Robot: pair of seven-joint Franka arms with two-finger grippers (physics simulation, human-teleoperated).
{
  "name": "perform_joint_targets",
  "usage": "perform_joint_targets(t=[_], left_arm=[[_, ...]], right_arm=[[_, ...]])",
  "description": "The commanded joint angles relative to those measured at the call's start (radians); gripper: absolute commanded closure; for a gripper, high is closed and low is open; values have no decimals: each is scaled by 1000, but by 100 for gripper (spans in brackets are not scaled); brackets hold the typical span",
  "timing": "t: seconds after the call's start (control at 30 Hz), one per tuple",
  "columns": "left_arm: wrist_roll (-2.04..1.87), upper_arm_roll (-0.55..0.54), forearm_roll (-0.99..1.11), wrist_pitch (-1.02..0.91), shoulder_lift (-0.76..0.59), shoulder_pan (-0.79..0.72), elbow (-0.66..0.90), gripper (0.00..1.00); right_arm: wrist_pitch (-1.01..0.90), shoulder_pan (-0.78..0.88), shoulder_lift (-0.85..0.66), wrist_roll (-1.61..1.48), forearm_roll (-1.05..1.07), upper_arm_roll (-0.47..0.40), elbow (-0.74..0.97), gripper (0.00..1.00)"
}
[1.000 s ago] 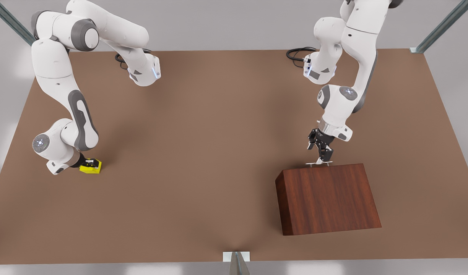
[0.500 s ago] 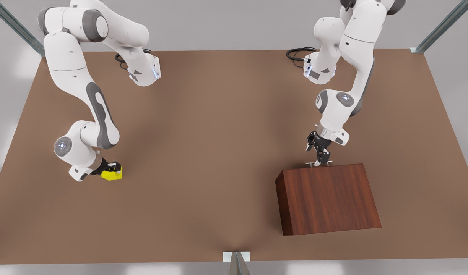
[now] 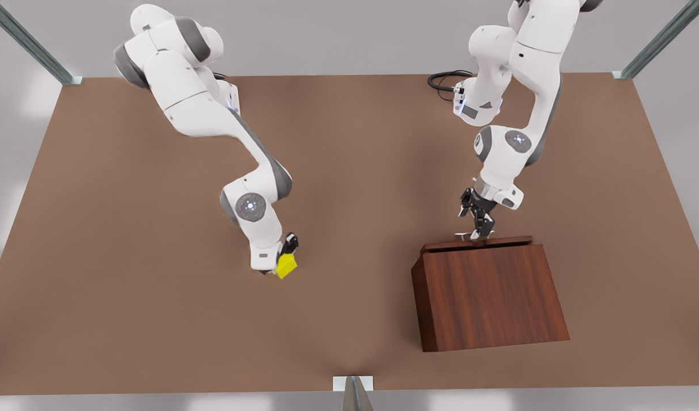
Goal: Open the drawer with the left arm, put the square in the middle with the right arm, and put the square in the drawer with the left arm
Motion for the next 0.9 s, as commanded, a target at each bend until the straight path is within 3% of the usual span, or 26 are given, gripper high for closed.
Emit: perform_joint_targets(t=[0.0,0.07,0.13,0.33,0.4,0.43,0.6,0.67,0.73,0.83,0.87], left_arm=[[6,0,-2,-35,-11,5,-11,0],[6,0,-2,-38,-25,5,-26,0],[6,0,-2,-50,-45,5,-43,0],[5,0,-2,-58,-106,5,-106,0],[5,0,-3,-77,-120,5,-118,0],[2,0,-3,-77,-128,5,-121,0],[-10,0,-5,-118,-206,3,-176,0],[-14,-1,-10,-118,-221,1,-192,0],[-15,-1,-11,-118,-220,-6,-192,0],[-20,-1,-13,-118,-234,-14,-213,0],[-26,-1,-13,-118,-251,-20,-227,0]], right_arm=[[-100,56,48,122,-66,-11,54,29],[-40,128,71,90,-78,-12,83,29],[3,149,61,82,-112,-12,5,30],[5,224,59,164,-137,-12,2,30],[9,224,82,165,-135,-12,25,18],[9,224,88,164,-135,-12,27,0],[20,223,88,171,-132,-14,27,0],[6,217,6,224,-135,-14,5,0],[-8,166,-208,293,-97,-14,-121,0],[-163,-137,-436,296,-32,-12,-150,0],[-314,-248,-521,302,-28,-12,-153,0]])
